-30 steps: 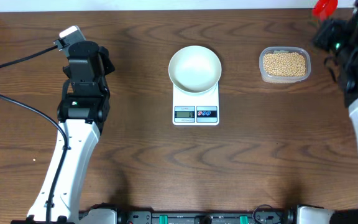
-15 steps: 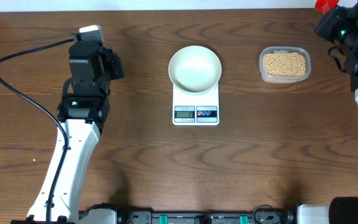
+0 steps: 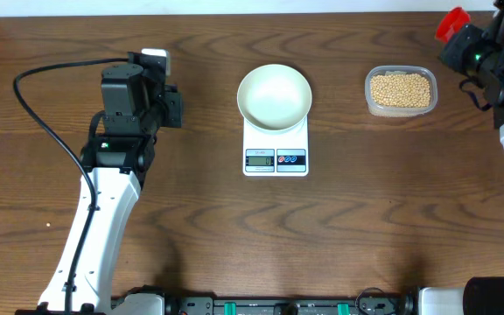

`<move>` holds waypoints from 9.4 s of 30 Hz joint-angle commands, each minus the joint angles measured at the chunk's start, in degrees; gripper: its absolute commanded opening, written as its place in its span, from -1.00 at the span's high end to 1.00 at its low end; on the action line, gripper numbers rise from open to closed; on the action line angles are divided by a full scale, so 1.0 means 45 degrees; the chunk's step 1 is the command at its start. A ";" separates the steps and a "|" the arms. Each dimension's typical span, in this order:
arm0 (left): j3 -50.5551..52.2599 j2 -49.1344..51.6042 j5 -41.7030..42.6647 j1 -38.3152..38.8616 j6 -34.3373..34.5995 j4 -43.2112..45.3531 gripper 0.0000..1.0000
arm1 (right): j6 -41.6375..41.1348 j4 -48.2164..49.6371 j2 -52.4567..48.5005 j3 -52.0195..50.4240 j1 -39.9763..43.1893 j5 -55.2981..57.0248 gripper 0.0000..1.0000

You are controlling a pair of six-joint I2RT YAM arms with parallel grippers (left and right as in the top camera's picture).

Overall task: Scoop item into bowl and weigh 50g on scale
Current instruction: 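Move the left gripper to a parked pose left of the scale, then lower the red scoop with the right gripper over the soybean tub, then dip the red scoop into the soybeans with the right gripper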

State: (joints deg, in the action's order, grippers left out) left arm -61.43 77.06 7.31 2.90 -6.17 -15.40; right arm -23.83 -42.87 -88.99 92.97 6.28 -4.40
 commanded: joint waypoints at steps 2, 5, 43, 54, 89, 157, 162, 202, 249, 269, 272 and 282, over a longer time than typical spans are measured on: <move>-0.0233 0.0034 0.2458 0.0015 -0.0389 -0.0092 0.27 | 0.0743 -0.0369 -0.0058 0.0316 0.0058 0.0083 0.97; -0.0233 0.0034 0.3555 0.0015 -0.0389 -0.0559 0.26 | 0.0831 -0.0534 -0.0058 0.0316 0.0058 0.0087 0.98; -0.0316 -0.0792 0.4906 0.1030 -0.4430 -0.4367 -0.97 | 0.1409 -0.1010 -0.0058 0.0316 0.0058 0.0102 0.98; -0.0476 -0.2540 0.5008 0.1273 -0.3633 -0.4386 -0.97 | 0.1404 -0.1054 -0.0058 0.0316 0.0058 0.0092 0.98; -0.0471 -0.1977 0.4799 0.1481 -0.4959 -0.6470 -0.97 | 0.1409 -0.1851 -0.0058 0.0306 0.0058 0.0102 0.98; -0.0471 -0.1977 0.4799 0.1481 -0.4959 -0.6475 -0.97 | 0.4080 -0.2871 -0.1642 0.0155 -0.0024 0.0957 0.97; -0.0471 -0.1977 0.4799 0.1481 -0.4959 -0.6475 -0.97 | 0.4133 -0.2696 -0.2001 0.0155 -0.0563 0.2550 0.97; -0.0471 -0.1977 0.4799 0.1481 -0.4959 -0.6475 -0.96 | 0.4318 -0.2628 -0.4590 0.0141 -0.2404 0.5173 0.98; -0.0471 -0.1977 0.4799 0.1481 -0.4959 -0.6475 -0.97 | 0.1423 -0.2336 -0.5659 0.0136 -0.0223 -0.2327 0.98; -0.0471 -0.1977 0.4799 0.1481 -0.4959 -0.6475 -0.97 | 0.1035 -0.2322 -0.5659 0.0136 0.1307 -0.3949 0.98; -0.0471 -0.1977 0.4799 0.1481 -0.4959 -0.6475 -0.97 | 0.1268 -0.2331 -0.5663 0.0136 0.1627 -0.4109 0.98; -0.0471 -0.1977 0.4799 0.1481 -0.4959 -0.6475 -0.97 | 0.1603 -0.2322 -0.5673 -0.0049 0.2093 -0.4158 0.98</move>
State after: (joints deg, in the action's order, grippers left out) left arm -62.17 67.85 29.41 9.45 -27.49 -44.53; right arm -17.72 -53.32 -113.80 93.25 14.94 -23.99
